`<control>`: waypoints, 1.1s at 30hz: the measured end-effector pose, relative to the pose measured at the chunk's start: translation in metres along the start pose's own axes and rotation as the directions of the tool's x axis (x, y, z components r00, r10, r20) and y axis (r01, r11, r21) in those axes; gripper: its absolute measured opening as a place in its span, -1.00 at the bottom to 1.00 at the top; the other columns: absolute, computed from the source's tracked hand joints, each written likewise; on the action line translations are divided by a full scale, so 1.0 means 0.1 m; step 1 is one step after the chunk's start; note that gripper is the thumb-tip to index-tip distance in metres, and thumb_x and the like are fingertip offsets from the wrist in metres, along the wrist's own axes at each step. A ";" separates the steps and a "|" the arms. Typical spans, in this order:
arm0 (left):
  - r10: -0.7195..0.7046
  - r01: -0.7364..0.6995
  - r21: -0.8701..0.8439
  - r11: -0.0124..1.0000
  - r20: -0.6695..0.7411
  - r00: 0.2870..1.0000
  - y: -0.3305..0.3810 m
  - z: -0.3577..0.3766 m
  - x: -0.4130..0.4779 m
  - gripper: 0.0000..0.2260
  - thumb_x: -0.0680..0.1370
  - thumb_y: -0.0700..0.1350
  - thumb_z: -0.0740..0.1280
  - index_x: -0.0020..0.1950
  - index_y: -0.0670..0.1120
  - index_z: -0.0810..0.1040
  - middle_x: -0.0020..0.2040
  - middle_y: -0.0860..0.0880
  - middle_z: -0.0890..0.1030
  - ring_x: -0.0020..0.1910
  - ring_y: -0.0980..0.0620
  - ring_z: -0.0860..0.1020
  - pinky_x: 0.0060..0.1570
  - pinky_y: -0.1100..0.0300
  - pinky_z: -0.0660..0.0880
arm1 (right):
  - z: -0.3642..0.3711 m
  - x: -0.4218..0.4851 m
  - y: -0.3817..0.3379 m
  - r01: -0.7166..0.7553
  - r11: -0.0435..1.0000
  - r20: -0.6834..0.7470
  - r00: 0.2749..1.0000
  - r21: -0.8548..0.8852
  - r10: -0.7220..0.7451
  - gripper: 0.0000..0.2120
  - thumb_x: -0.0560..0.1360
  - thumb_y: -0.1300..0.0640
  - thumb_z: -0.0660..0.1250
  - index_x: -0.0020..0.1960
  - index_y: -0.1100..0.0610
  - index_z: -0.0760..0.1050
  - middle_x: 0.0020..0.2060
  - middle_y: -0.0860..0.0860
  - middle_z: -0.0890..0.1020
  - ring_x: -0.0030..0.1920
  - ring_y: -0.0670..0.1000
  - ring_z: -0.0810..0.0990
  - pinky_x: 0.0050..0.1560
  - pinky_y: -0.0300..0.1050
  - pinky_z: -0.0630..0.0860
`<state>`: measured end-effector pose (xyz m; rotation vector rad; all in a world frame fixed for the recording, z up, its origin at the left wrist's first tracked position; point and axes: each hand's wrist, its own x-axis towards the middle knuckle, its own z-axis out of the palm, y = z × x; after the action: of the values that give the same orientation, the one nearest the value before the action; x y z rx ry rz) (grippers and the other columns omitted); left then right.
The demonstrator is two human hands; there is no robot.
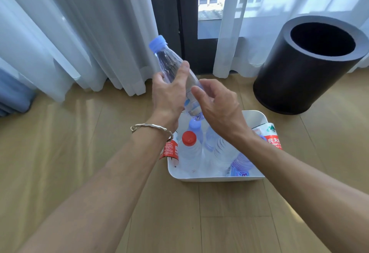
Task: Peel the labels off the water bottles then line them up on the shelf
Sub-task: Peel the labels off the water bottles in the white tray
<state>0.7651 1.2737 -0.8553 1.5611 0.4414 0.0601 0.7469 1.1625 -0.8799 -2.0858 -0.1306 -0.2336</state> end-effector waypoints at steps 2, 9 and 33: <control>0.007 -0.007 -0.017 1.000 -0.027 1.000 -0.01 0.01 0.00 -0.46 0.37 0.27 0.39 0.20 0.00 0.38 0.10 -0.02 0.60 0.01 -0.04 0.65 -0.01 -0.07 0.62 | 0.00 0.03 0.00 0.005 1.000 -0.084 0.996 -0.009 -0.006 -0.80 0.56 0.03 0.31 0.00 0.17 0.55 -0.12 -0.03 0.66 -0.11 -0.08 0.61 -0.22 -0.31 0.49; 0.057 -0.058 -0.035 0.998 -0.042 0.998 -0.07 -0.01 0.04 -0.56 0.43 0.17 0.43 0.17 0.01 0.38 0.08 0.01 0.60 0.03 -0.03 0.64 0.05 -0.08 0.59 | 0.06 0.06 0.04 -0.057 0.997 0.007 0.998 0.054 0.057 -0.82 0.55 0.02 0.32 -0.01 0.14 0.49 -0.08 -0.02 0.62 -0.07 -0.08 0.57 -0.26 -0.43 0.42; 0.079 -0.080 -0.039 0.996 -0.041 0.996 0.05 -0.13 0.03 -0.80 0.61 0.18 0.14 0.14 0.15 0.43 0.08 0.06 0.58 0.05 0.06 0.59 -0.26 0.26 0.40 | 0.02 0.05 0.07 -0.380 0.850 0.517 0.842 0.366 0.153 -0.62 0.62 -0.18 -0.04 0.19 -0.04 0.45 0.20 0.00 0.58 0.22 -0.03 0.55 0.16 -0.06 0.50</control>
<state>0.7651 1.2868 -0.8503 1.5391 0.4069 0.1609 0.7535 1.1607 -0.8854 -1.6182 -0.1572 0.4569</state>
